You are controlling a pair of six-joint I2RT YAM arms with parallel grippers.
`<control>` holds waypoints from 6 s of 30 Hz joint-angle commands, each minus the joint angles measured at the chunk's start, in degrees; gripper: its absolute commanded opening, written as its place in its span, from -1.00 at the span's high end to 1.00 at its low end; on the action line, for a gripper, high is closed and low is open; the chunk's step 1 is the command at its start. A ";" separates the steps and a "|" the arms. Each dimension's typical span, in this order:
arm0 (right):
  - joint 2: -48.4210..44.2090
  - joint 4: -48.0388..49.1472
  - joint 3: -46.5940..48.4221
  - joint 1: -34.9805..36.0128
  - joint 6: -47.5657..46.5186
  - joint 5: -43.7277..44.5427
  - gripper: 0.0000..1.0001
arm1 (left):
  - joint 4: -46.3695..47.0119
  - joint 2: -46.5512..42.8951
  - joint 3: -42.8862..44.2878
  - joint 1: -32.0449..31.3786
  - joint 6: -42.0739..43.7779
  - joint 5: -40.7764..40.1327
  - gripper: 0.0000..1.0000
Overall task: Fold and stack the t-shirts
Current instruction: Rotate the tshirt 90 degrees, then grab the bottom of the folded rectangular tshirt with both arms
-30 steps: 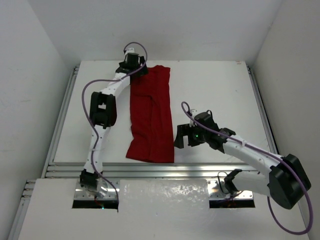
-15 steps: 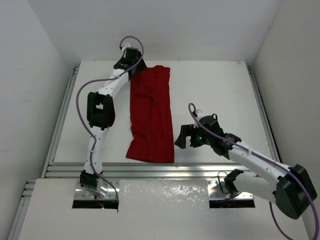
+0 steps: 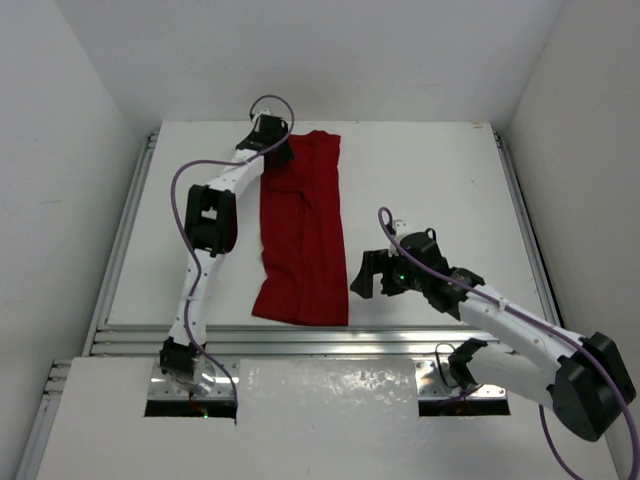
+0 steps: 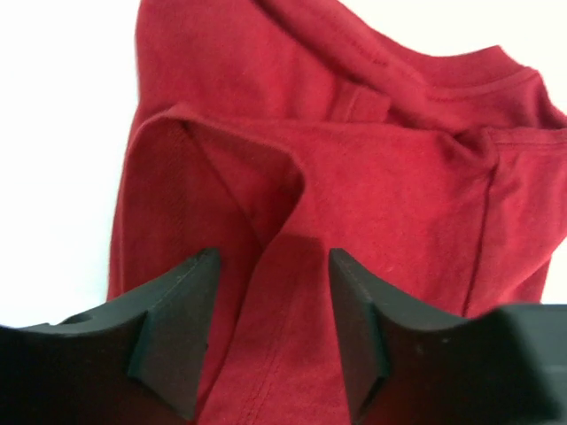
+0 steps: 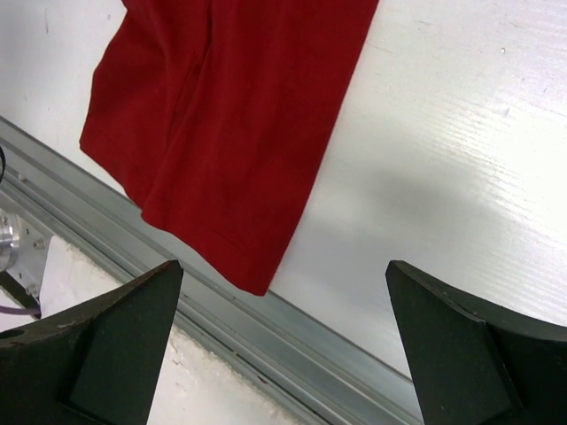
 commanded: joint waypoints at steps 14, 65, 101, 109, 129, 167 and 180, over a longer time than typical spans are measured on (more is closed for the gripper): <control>1.75 0.93 1.46 0.42 -1.29 -1.02 -0.97 | 3.89 1.55 3.89 0.40 1.66 2.90 0.92; 15.99 11.02 1.56 0.42 1.43 -8.48 -0.94 | -17.84 -65.39 -66.10 -8.72 -31.99 -19.62 -0.69; 19.33 27.12 -15.24 4.20 12.06 -14.12 -0.49 | -12.64 -91.52 -105.18 -18.66 -31.73 -1.50 -0.65; 15.55 24.14 -15.15 4.28 10.75 -13.06 -0.50 | -7.64 -88.36 -107.99 -19.19 -31.03 0.96 -0.20; 12.47 21.49 -15.42 4.55 10.04 -13.06 -0.49 | -3.67 -84.84 -107.99 -19.37 -27.78 3.15 1.00; 18.80 20.44 -8.74 10.44 17.42 0.47 0.06 | -4.37 -98.29 -113.09 -25.52 -34.90 5.44 1.00; 18.27 17.80 -9.35 10.70 18.13 1.97 1.00 | -3.23 -98.56 -112.48 -25.52 -34.19 4.92 1.00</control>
